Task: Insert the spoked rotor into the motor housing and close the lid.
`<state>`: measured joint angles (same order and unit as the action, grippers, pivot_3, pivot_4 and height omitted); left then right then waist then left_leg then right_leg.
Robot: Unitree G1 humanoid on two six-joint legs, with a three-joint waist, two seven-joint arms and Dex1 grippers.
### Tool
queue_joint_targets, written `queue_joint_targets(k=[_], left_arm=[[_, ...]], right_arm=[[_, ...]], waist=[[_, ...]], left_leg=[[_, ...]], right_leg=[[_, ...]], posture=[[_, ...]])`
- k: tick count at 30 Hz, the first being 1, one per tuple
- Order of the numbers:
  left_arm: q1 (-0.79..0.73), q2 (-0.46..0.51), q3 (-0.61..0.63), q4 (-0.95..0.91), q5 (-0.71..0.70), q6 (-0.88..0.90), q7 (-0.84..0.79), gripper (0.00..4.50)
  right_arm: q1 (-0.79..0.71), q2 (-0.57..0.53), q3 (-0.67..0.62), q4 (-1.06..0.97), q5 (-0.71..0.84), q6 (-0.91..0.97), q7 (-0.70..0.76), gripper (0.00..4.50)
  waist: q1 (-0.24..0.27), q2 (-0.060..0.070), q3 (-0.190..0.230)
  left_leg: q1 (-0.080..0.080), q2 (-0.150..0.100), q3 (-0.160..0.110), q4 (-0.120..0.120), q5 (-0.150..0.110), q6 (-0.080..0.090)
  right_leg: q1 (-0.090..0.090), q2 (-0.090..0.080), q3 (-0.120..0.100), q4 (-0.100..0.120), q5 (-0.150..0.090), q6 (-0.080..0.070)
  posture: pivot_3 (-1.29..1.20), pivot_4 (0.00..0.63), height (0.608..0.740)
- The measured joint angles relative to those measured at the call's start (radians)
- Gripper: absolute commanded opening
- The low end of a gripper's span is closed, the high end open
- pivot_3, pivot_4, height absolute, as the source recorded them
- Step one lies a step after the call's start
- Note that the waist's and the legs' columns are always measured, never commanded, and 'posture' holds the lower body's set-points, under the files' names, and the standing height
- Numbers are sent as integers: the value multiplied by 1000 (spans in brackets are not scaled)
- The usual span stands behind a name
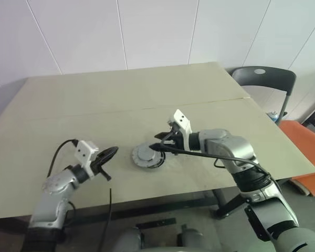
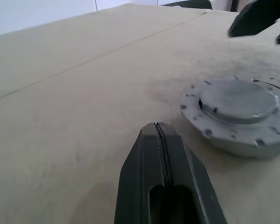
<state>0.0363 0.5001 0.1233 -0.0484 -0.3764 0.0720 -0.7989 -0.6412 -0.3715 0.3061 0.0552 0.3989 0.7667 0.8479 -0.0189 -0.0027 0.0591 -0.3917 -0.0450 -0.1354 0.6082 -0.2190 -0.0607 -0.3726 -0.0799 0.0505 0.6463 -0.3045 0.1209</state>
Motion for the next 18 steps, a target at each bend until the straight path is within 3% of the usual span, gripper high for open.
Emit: queue_joint_targets(k=[3, 7, 18], left_arm=[[43, 27, 21, -49, -45, 28, -34, 0], [72, 34, 55, -80, -82, 52, -45, 0], [87, 28, 56, -113, -65, 54, -3, 0]], right_arm=[[-23, 52, 7, 66, -11, -55, 37, 3143], [-76, 81, 23, 147, -42, -111, 86, 4367], [-94, 112, 91, 254, -147, -173, 153, 4438]], waist=[[0, 1, 1], [1, 1, 1], [1, 2, 1]], left_leg=[[1, 0, 0, 0, 0, 0], [1, 0, 0, 1, 0, 0], [1, 0, 0, 0, 0, 0]], right_leg=[[0, 0, 0, 1, -1, -1], [0, 0, 0, 0, -1, -1], [-1, 0, 0, 0, 0, 0]], posture=[[0, 0, 740], [0, 0, 740], [0, 0, 740]])
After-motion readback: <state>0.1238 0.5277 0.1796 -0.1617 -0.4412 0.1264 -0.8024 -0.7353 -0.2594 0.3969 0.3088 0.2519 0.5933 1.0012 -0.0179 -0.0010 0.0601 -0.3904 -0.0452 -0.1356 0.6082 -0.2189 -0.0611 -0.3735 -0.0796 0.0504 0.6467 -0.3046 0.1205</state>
